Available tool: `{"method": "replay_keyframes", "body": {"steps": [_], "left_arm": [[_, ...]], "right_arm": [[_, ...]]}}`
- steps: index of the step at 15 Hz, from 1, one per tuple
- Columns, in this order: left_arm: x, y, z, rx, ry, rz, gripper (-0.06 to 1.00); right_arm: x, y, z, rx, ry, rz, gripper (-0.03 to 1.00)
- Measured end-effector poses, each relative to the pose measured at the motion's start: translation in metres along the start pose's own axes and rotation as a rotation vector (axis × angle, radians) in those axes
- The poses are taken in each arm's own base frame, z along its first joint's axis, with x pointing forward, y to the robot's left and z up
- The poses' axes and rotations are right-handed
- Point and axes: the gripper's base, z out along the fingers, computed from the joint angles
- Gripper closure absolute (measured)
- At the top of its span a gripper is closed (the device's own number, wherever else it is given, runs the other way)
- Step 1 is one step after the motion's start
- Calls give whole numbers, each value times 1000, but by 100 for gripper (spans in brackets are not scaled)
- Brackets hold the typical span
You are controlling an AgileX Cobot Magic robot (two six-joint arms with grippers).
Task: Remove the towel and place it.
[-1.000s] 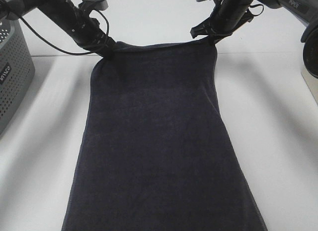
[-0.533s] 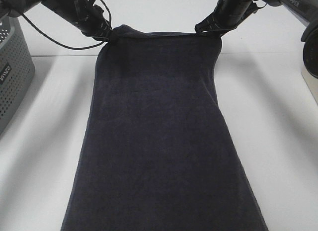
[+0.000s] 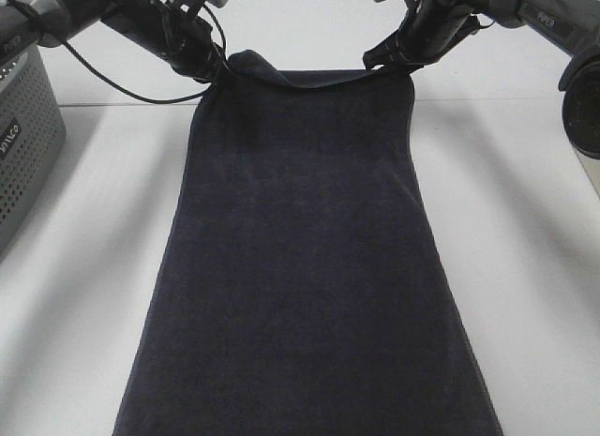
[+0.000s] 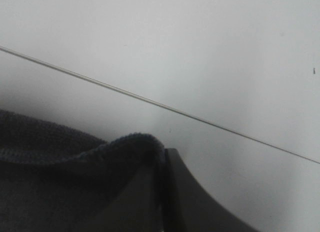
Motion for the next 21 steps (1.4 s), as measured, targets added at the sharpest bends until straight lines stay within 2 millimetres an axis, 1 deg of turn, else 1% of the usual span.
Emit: {"method": "replay_keyframes", "body": {"steps": [2,5,8,11,12,13,14,15,16,17,18,19,20,21], "left_arm": [[10,3,11,-26,6,-4,92],[18,6,23,-60,-9,-16,92],[27,8,35,-92,-24,-31,92],[29,13,39,-144,-69,-60,91],[29,14,40,-151,-77,-72,88],[30,14,41,-154,-85,-83,83],[30,14,43,-156,-91,-91,76],[30,15,43,-168,-107,-100,65],[30,17,44,-183,-126,-121,53],[30,18,45,-200,-144,-139,44],[30,20,46,-223,-164,-149,40],[28,23,46,-251,-192,-154,38],[26,26,44,-280,-226,-168,37],[24,27,43,-295,-246,-182,37]], "right_arm": [[4,3,8,-10,-11,8,96],[17,8,25,-21,20,8,96],[14,10,28,-32,-25,27,96],[10,9,28,-30,-68,52,96],[11,10,29,-33,-74,58,96],[12,11,31,-37,-73,64,96],[12,11,32,-42,-73,71,96],[11,11,32,-43,-87,74,95],[10,11,31,-41,-101,75,91],[9,11,31,-40,-110,75,84],[8,11,31,-39,-120,75,73],[7,11,31,-37,-134,76,59],[7,7,31,-32,-143,78,47],[7,4,32,-29,-142,84,41]]}}
